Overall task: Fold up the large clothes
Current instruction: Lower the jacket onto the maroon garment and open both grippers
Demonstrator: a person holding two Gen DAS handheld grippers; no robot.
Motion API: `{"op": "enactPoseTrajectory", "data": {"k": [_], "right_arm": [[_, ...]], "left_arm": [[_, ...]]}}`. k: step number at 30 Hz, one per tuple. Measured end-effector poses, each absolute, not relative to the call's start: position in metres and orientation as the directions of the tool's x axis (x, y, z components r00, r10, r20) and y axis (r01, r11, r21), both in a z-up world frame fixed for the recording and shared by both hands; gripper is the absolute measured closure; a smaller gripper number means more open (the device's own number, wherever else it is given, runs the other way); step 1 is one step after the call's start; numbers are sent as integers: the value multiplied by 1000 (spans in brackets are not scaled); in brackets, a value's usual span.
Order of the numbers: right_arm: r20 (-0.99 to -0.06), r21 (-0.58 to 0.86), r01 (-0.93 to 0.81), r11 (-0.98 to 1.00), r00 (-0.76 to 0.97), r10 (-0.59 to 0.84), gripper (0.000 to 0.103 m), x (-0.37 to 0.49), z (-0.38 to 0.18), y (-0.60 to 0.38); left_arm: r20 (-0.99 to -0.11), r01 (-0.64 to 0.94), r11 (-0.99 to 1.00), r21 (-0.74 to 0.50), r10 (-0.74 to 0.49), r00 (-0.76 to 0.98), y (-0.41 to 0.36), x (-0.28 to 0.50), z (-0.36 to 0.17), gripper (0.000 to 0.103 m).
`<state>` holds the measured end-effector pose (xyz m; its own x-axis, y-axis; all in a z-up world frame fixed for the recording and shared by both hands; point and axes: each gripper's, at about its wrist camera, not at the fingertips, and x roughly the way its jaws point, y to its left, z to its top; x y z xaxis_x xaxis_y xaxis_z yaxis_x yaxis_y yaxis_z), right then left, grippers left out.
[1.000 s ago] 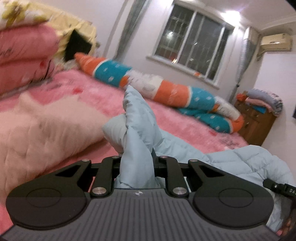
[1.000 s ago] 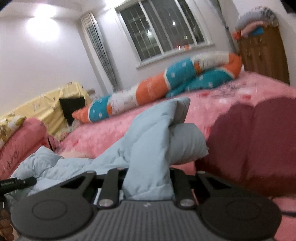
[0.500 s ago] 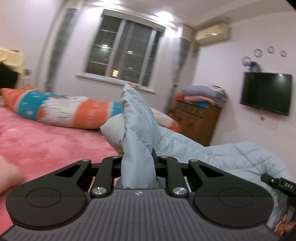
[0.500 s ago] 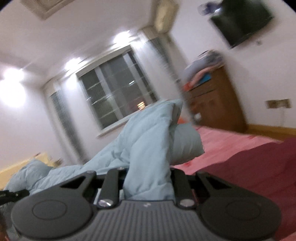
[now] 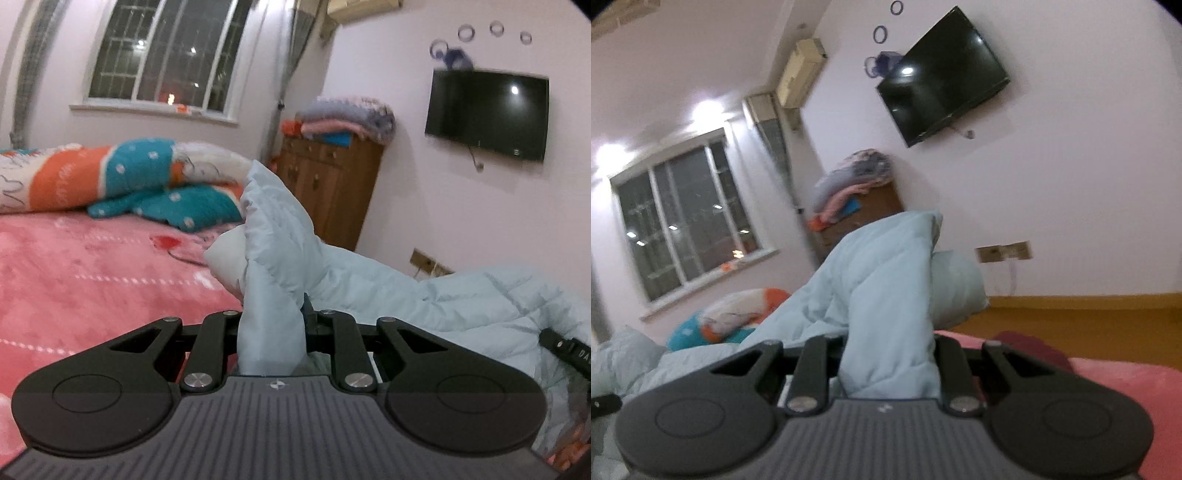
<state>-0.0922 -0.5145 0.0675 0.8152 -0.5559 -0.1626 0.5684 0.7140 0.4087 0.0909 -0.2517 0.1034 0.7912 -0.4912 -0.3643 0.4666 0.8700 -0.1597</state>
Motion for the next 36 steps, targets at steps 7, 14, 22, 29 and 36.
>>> {"op": "enactPoseTrajectory", "data": {"k": [7, 14, 22, 29, 36], "right_arm": [[-235, 349, 634, 691, 773, -590, 77, -85, 50, -514], [-266, 296, 677, 674, 736, -623, 49, -80, 48, -521], [-249, 323, 729, 604, 681, -689, 23, -103, 55, -525], [-193, 358, 712, 604, 689, -698, 22, -125, 73, -519], [-198, 344, 651, 676, 754, -626, 21, -129, 85, -493]], "left_arm": [[-444, 446, 888, -113, -447, 777, -261, 112, 80, 73], [-472, 438, 897, -61, -412, 779, -272, 112, 80, 52], [-424, 413, 910, -42, -391, 817, -258, 93, 90, 21], [-402, 409, 912, -33, -386, 830, -233, 58, 103, 5], [-415, 420, 907, -13, -387, 823, -200, 2, 96, 2]]}}
